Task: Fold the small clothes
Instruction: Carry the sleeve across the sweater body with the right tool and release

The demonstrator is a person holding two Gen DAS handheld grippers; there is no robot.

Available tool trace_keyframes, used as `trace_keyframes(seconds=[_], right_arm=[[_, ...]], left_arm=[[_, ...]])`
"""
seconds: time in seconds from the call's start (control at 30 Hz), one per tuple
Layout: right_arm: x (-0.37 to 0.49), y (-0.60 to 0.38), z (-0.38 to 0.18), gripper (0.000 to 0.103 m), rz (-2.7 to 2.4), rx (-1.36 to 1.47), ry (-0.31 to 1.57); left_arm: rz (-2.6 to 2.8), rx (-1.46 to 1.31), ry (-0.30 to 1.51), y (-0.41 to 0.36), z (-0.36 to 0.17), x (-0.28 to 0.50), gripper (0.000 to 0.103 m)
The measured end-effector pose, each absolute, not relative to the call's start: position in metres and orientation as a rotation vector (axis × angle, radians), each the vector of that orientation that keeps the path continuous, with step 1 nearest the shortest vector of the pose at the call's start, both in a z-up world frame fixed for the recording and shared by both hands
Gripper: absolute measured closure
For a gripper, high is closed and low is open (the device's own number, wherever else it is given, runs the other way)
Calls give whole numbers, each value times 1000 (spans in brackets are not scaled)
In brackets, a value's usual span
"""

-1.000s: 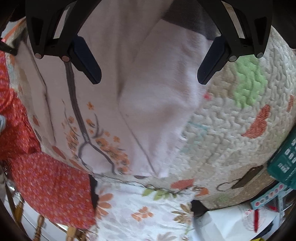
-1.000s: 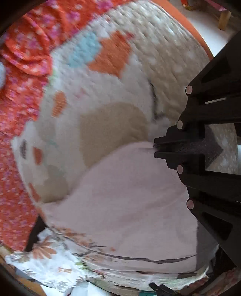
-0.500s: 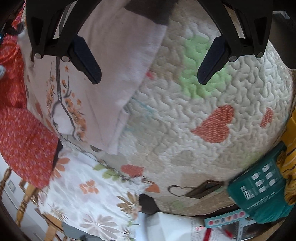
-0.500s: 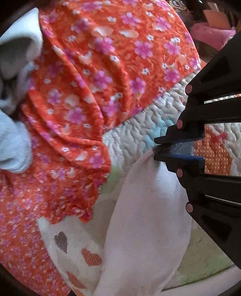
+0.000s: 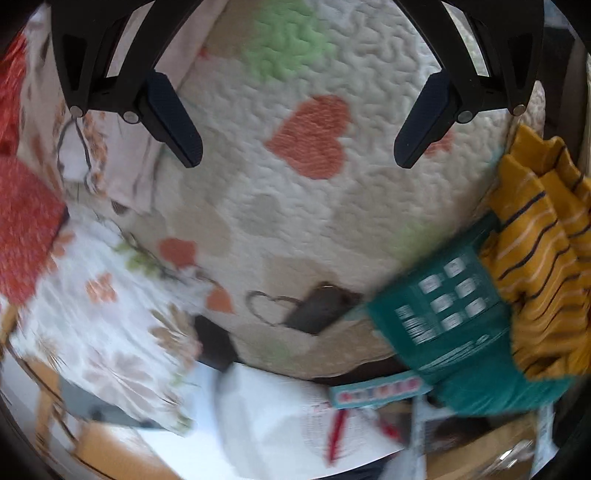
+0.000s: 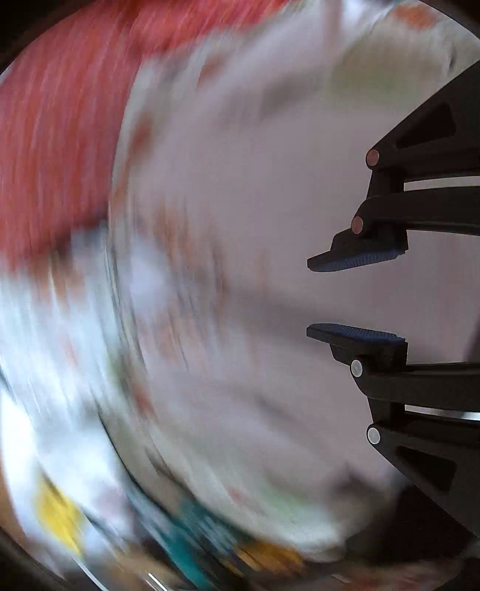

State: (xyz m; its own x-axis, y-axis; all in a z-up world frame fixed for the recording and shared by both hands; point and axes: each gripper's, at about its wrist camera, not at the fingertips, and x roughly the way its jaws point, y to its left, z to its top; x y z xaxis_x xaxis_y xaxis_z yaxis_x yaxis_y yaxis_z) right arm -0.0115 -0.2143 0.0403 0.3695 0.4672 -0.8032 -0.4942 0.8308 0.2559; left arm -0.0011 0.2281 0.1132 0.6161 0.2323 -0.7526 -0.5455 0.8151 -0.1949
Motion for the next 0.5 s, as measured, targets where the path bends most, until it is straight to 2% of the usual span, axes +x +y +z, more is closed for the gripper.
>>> trace_keyframes(seconds=[0.1, 0.17, 0.33, 0.37, 0.4, 0.43, 0.5], right_arm=[[-48, -119, 31, 64, 818, -148, 971], [-67, -66, 24, 53, 878, -240, 928], [-99, -17, 0, 53, 912, -381, 917], [-101, -13, -6, 58, 897, -422, 912], [-103, -10, -12, 70, 871, -457, 912], [-96, -7, -16, 92, 855, -472, 929], [-81, -10, -8, 93, 855, -413, 962]], left_arm=[[460, -520, 802, 252, 112, -12, 0], [473, -534, 810, 258, 112, -18, 0], [496, -569, 794, 267, 116, -32, 0], [497, -577, 791, 268, 116, -33, 0], [500, -592, 785, 270, 117, -35, 0], [503, -604, 780, 272, 118, -37, 0], [516, -647, 767, 281, 117, -43, 0]])
